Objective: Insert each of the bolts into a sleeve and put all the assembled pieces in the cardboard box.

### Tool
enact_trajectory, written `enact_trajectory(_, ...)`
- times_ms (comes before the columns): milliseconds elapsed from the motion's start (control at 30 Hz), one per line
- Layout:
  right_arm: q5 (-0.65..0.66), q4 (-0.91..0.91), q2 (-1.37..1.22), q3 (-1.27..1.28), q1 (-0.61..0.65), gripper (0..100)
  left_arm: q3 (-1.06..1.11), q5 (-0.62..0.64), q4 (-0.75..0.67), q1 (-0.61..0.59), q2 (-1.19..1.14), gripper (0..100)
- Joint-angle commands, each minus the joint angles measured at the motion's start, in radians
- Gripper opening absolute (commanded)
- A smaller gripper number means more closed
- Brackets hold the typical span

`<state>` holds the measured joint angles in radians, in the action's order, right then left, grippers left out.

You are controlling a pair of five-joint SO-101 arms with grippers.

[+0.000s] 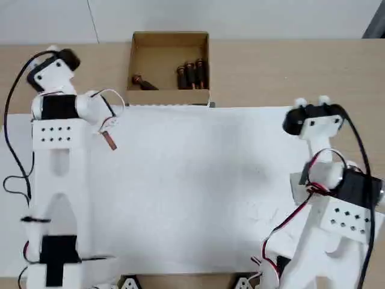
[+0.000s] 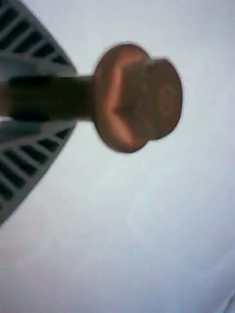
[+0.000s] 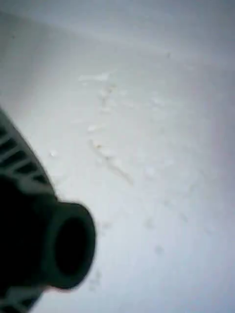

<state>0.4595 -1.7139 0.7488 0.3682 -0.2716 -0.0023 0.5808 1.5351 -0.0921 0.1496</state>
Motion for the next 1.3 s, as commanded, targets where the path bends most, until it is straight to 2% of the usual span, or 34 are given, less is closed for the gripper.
enact_trajectory(0, 0.008, -0.013, 0.067, -0.066, 0.05, 0.3, -0.048, -0.103, 0.006, 0.031, 0.118, 0)
enact_trajectory(133, 0.008, -0.012, 0.199, -0.06, 0.137, 0.3, -0.044, -0.207, 0.006, 0.057, 0.193, 0)
enact_trajectory(300, 0.009, -0.004, 0.366, 0.008, 0.209, 0.4, -0.044, -0.264, 0.058, 0.097, 0.269, 0)
enact_trajectory(533, 0.009, 0.012, 0.558, 0.097, 0.213, 0.4, -0.036, -0.311, 0.087, 0.199, 0.382, 0)
enact_trajectory(767, -0.002, 0.206, 0.728, 0.262, 0.216, 0.2, 0.111, -0.324, 0.008, 0.27, 0.528, 0)
enact_trajectory(833, -0.048, 0.283, 0.792, 0.331, 0.216, 0.2, 0.177, -0.339, -0.032, 0.27, 0.577, 0)
enact_trajectory(967, -0.247, 0.398, 0.951, 0.451, 0.217, 0.2, 0.321, -0.387, -0.121, 0.273, 0.706, 0)
enact_trajectory(1167, -0.282, 0.443, 1.066, 0.589, 0.329, 0.2, 0.538, -0.402, -0.253, 0.273, 0.901, 0)
enact_trajectory(1267, -0.4, 0.456, 1.058, 0.617, 0.387, 0.2, 0.633, -0.399, -0.318, 0.269, 0.985, 0)
